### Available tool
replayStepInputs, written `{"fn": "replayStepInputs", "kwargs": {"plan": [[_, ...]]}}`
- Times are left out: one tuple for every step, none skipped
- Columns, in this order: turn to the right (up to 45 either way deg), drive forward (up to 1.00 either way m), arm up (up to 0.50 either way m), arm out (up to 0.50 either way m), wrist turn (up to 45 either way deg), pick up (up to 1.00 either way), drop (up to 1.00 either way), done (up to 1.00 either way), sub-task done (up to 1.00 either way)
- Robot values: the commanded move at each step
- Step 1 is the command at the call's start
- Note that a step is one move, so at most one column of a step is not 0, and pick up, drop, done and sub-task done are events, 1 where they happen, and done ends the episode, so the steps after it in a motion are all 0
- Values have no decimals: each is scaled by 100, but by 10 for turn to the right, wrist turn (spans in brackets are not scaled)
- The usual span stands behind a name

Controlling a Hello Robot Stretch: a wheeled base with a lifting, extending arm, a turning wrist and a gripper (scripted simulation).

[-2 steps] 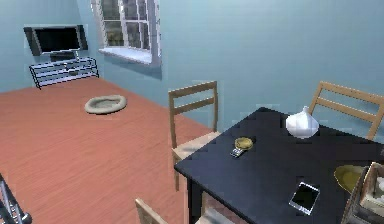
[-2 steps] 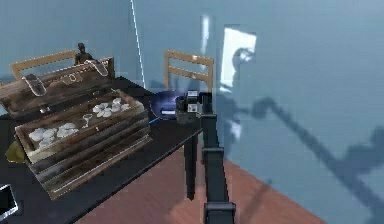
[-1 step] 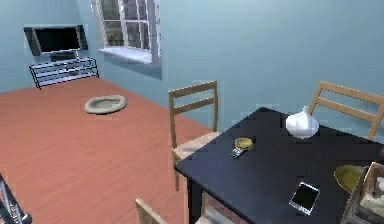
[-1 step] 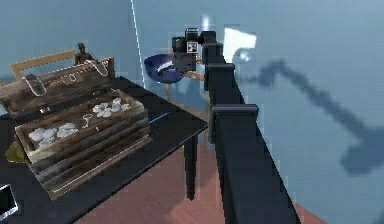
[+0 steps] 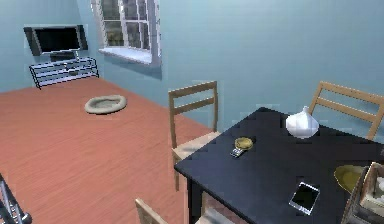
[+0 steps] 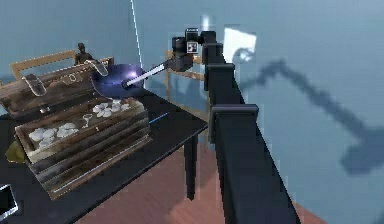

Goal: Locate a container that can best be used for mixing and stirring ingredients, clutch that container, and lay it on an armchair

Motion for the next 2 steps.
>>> {"fn": "replayStepInputs", "kwargs": {"plan": [[0, 0, 0, 0, -450, 0, 0, 0, 0], [0, 0, 0, 0, -240, 0, 0, 0, 0]]}}
